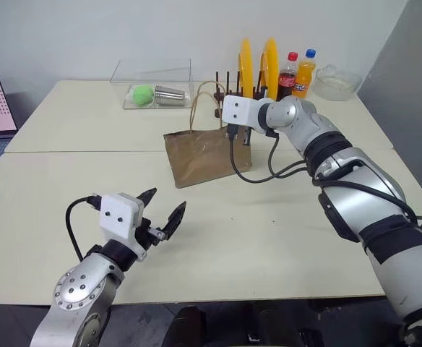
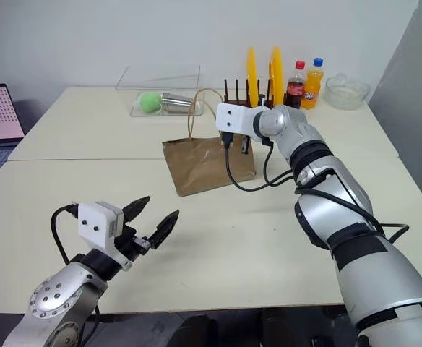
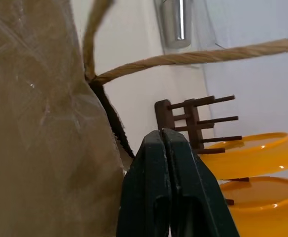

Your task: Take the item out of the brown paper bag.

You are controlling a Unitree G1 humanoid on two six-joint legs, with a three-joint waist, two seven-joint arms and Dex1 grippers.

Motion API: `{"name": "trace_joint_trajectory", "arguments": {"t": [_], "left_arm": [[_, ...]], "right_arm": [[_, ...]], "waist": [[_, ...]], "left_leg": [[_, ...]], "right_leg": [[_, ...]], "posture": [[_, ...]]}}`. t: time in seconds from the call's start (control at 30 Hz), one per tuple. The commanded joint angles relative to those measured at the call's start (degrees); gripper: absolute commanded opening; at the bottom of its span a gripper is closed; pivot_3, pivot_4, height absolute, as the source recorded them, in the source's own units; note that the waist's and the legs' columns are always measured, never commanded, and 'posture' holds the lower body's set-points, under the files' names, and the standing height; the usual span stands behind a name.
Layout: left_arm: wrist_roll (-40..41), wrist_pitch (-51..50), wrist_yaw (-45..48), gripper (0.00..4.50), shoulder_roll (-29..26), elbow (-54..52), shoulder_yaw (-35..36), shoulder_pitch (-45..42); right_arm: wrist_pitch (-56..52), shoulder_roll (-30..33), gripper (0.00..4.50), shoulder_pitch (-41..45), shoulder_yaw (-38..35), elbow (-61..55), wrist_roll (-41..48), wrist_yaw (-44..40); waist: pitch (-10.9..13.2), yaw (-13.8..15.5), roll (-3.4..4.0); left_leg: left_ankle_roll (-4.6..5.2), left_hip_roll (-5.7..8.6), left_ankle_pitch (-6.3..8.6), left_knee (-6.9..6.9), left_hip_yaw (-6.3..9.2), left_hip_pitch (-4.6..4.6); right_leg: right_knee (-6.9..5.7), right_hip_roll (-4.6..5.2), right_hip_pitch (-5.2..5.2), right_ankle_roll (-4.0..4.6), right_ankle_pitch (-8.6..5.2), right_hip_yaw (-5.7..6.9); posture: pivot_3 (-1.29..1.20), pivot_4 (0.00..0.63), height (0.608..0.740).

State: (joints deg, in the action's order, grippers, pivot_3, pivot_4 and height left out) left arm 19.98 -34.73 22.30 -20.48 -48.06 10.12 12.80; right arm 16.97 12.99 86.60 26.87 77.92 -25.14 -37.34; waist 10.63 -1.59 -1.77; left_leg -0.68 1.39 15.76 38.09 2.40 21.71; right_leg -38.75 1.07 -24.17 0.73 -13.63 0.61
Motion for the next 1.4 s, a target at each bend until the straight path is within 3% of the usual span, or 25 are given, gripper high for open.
{"name": "trace_joint_trajectory", "arguments": {"t": [0.03,0.33,0.47,0.57,0.73,0.83,0.9,1.0,1.07,1.37,1.4], "left_arm": [[0.6,2.6,1.9,3.89,-1.7,-3.8,-1.6,1.5],[2.3,5.5,10.2,3.89,-8.9,-2.7,-3.5,5.7],[4.2,7.2,18.7,3.89,-15.5,-1.1,-1.7,10.4],[5.7,8.8,24.3,3.89,-20.4,1.4,0.9,10.8],[10.2,8.3,30.2,3.89,-26.2,5.7,5.2,4.2],[12.7,8.2,33.2,3.89,-29.5,7.8,4.4,-5.3],[9.8,10.6,34.8,4.16,-31.1,10.3,1.1,-11.8],[5.6,16.4,39.4,4.5,-31.3,14.9,-5.9,-20.9],[1.9,21.2,42.9,4.5,-30.6,18.5,-11.2,-26.2],[-11.5,40.5,50.4,4.5,-25.0,33.1,-26.1,-38.5],[-13.0,42.5,50.6,4.5,-24.0,34.7,-27.6,-39.4]], "right_arm": [[5.9,1.8,0.05,0.5,-0.6,-1.3,-0.1,-9.4],[14.5,6.7,0.05,-4.9,-5.3,-8.3,6.5,-31.6],[12.8,9.1,0.05,-11.0,-7.0,-19.1,12.3,-41.1],[8.2,11.4,0.05,-17.6,-7.4,-31.4,16.0,-45.5],[-0.3,15.0,0.05,-23.4,-10.4,-48.0,20.1,-43.6],[-16.0,19.7,0.05,-31.3,-15.2,-66.7,29.6,-45.3],[-25.0,22.3,0.0,-38.9,-17.7,-78.5,33.8,-43.0],[-37.8,24.6,0.38,-52.1,-20.7,-94.5,38.3,-36.9],[-43.7,25.4,0.88,-59.8,-22.7,-102.6,39.7,-32.2],[-56.9,28.9,4.21,-78.0,-27.3,-120.9,43.1,-19.8],[-58.0,28.8,4.21,-79.4,-27.7,-122.3,43.6,-18.5]], "waist": [[0.0,0.0,0.01],[0.0,0.0,0.03],[0.1,0.0,0.08],[0.1,0.0,0.15],[0.2,0.1,0.34],[0.2,1.1,0.34],[0.2,1.5,0.29],[0.2,1.7,0.3],[0.2,1.9,0.32],[0.2,1.4,0.33],[0.2,1.4,0.33]], "left_leg": [[0.0,0.0,0.0,0.0,0.0,0.0],[0.01,0.0,0.0,-0.02,0.02,-0.04],[0.01,-0.03,0.0,-0.05,0.04,-0.05],[0.01,-0.04,0.0,-0.06,0.1,-0.06],[0.01,-0.04,0.0,-0.05,0.17,-0.04],[0.0,-0.03,0.0,-0.02,0.31,0.01],[-0.01,-0.03,0.01,-0.02,0.41,0.04],[-0.02,-0.03,0.02,-0.07,0.42,0.08],[-0.02,0.0,0.02,-0.07,0.41,0.14],[-0.01,-0.06,0.01,-0.06,0.24,0.05],[-0.01,-0.06,0.01,-0.06,0.22,0.06]], "right_leg": [[0.0,0.0,0.0,0.0,0.0,0.0],[0.02,0.0,0.04,0.0,0.0,0.02],[0.01,-0.01,0.04,0.02,-0.02,0.04],[0.02,-0.01,0.07,0.1,-0.08,0.11],[-0.04,-0.01,0.04,0.18,-0.15,0.18],[-0.02,0.0,0.06,0.18,-0.15,0.3],[0.09,0.0,0.09,0.17,-0.15,0.41],[0.2,0.01,0.12,0.17,-0.14,0.43],[0.2,0.02,0.11,0.15,-0.15,0.41],[0.19,-0.09,0.11,-0.2,-0.35,0.27],[0.19,-0.09,0.1,-0.2,-0.35,0.24]], "posture": [[0.0,0.15,0.74],[0.0,0.15,0.74],[0.0,0.15,0.74],[0.0,0.15,0.74],[0.0,0.15,0.74],[0.0,0.15,0.74],[0.0,0.15,0.74],[0.0,0.15,0.74],[0.0,0.15,0.74],[0.0,0.15,0.74],[0.0,0.15,0.74]]}}
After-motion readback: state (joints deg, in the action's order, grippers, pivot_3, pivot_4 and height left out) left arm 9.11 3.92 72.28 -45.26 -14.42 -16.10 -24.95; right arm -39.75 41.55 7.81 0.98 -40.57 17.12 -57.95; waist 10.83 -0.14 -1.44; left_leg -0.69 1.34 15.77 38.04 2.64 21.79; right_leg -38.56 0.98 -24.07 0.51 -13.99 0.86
